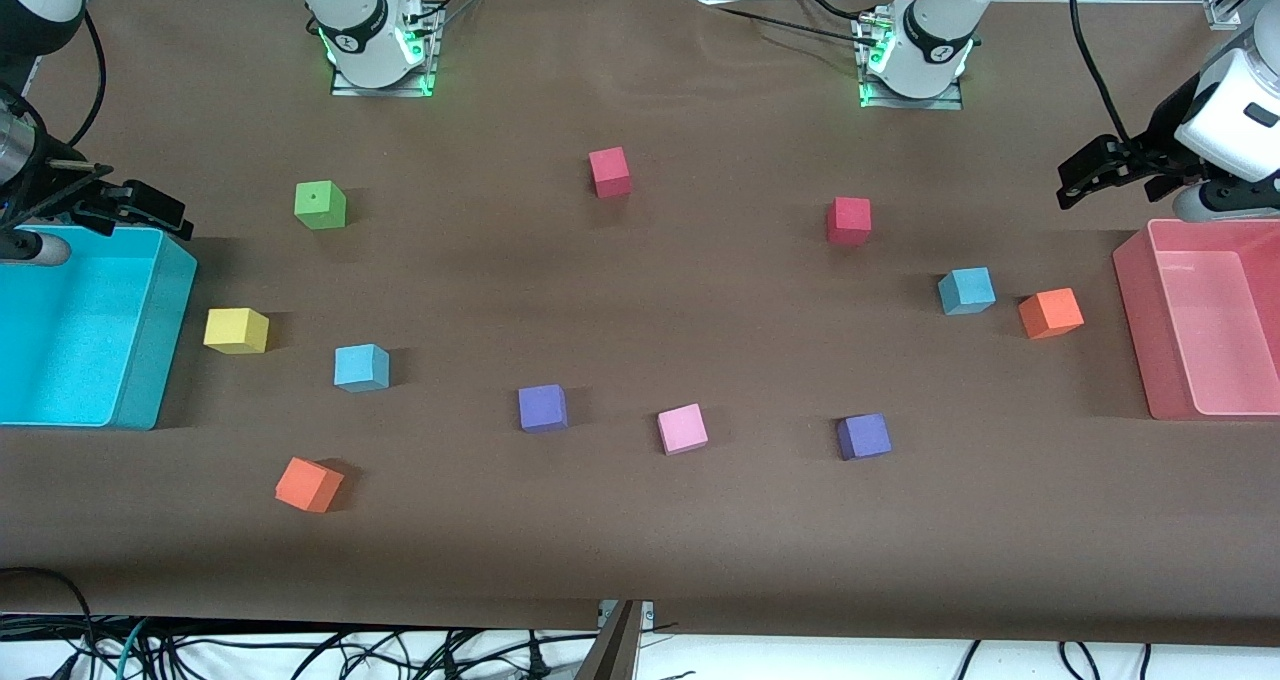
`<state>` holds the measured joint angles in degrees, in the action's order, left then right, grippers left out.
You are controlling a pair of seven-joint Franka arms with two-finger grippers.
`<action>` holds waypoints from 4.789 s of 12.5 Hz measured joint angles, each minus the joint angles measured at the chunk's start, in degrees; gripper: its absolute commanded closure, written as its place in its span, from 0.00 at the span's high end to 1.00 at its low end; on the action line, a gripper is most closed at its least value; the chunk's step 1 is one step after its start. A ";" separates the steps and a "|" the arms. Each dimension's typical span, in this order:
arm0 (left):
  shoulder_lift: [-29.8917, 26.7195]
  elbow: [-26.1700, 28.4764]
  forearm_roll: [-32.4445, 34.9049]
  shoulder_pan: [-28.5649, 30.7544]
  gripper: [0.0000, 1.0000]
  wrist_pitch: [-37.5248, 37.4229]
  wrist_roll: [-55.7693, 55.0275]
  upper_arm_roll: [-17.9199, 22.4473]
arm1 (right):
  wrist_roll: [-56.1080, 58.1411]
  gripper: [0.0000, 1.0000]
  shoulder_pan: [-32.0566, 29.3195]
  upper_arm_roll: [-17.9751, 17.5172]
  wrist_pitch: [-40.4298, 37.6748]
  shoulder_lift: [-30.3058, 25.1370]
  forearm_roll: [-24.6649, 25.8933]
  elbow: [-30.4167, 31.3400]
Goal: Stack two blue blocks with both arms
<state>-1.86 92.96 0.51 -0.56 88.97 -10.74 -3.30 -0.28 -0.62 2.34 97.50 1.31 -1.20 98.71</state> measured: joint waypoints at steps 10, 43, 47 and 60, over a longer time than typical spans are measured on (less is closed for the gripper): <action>0.01 -0.01 0.00 0.00 1.00 -0.01 0.00 -0.01 | 0.01 1.00 0.41 -0.36 0.58 0.00 0.18 0.10; -0.05 -0.23 0.00 0.36 1.00 -1.94 0.00 0.22 | -0.46 1.00 2.06 -3.02 14.72 5.47 0.21 9.08; -0.08 -0.27 0.00 0.39 1.00 -1.96 0.00 0.22 | -2.20 1.00 4.42 -3.39 30.75 16.22 0.21 10.06; -0.22 -0.29 0.00 0.49 1.00 -1.94 0.00 0.28 | -2.12 0.82 4.72 -5.20 45.44 30.24 0.22 9.96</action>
<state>-2.08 92.67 0.50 -0.07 87.03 -10.75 -3.02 -2.40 4.09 -2.86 142.94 31.55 -0.98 108.68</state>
